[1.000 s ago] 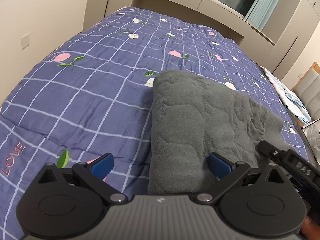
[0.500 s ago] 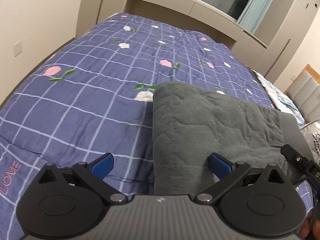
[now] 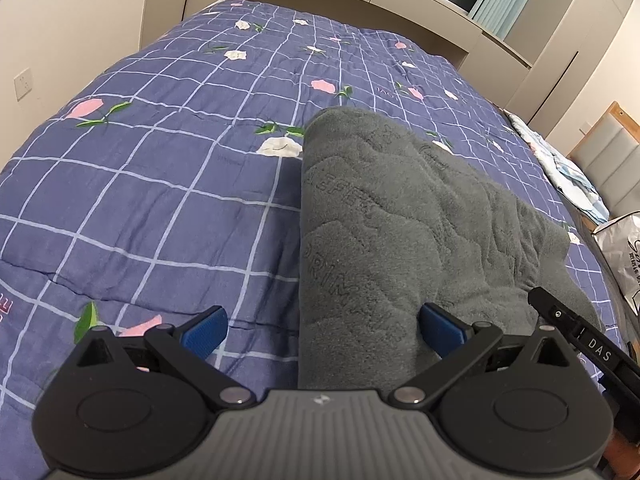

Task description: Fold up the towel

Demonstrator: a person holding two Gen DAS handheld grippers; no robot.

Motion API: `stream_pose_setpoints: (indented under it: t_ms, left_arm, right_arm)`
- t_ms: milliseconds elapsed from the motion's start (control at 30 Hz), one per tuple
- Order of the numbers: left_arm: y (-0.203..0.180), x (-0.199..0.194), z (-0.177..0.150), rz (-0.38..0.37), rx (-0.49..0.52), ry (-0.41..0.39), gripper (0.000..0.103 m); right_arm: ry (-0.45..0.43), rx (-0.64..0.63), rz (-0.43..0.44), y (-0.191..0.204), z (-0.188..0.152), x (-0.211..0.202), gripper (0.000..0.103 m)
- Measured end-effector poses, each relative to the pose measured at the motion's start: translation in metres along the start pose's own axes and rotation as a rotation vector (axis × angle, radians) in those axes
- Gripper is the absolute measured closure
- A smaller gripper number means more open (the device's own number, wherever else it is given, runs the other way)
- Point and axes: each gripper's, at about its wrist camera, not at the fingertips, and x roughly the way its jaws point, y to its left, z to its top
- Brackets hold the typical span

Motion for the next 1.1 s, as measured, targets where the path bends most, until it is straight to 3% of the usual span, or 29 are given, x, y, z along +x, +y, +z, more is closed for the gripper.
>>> stream_pose_setpoints:
  t_ms: [100, 133, 200, 233, 267, 433, 633, 800, 933, 1100]
  left_arm:
    - [-0.002, -0.004, 0.002, 0.009, 0.004, -0.005, 0.0]
    - [-0.003, -0.006, 0.003, 0.013, 0.01, -0.007, 0.0]
    - [-0.005, -0.01, 0.007, 0.021, 0.024, -0.015, 0.001]
    - [-0.006, -0.013, 0.01, 0.027, 0.031, -0.021, 0.001]
    - [-0.006, -0.016, 0.012, 0.032, 0.04, -0.031, 0.0]
    - [-0.008, -0.028, 0.03, 0.045, 0.072, -0.118, 0.0]
    - [-0.029, -0.015, 0.06, 0.112, 0.152, -0.179, 0.0]
    - [-0.063, 0.012, 0.071, 0.149, 0.295, -0.177, 0.0]
    - [-0.08, 0.045, 0.063, 0.209, 0.391, -0.127, 0.0]
    - [-0.067, 0.065, 0.058, 0.178, 0.301, -0.115, 0.0]
  right_arm:
    - [-0.004, -0.04, -0.007, 0.004, 0.002, -0.003, 0.063]
    - [-0.008, -0.054, -0.013, 0.006, 0.002, -0.007, 0.055]
    - [-0.021, -0.079, -0.019, 0.008, 0.003, -0.013, 0.034]
    - [-0.034, -0.085, -0.016, 0.008, 0.004, -0.017, 0.015]
    - [-0.06, -0.096, -0.008, 0.007, 0.004, -0.024, 0.006]
    - [-0.155, -0.161, -0.066, 0.011, 0.016, -0.043, 0.0]
    - [-0.192, -0.219, -0.115, 0.035, 0.053, -0.012, 0.0]
    - [-0.107, -0.351, -0.187, 0.053, 0.066, 0.042, 0.001]
    - [-0.04, -0.453, -0.213, 0.051, 0.051, 0.078, 0.001]
    - [-0.04, -0.412, -0.159, 0.035, 0.039, 0.098, 0.001]
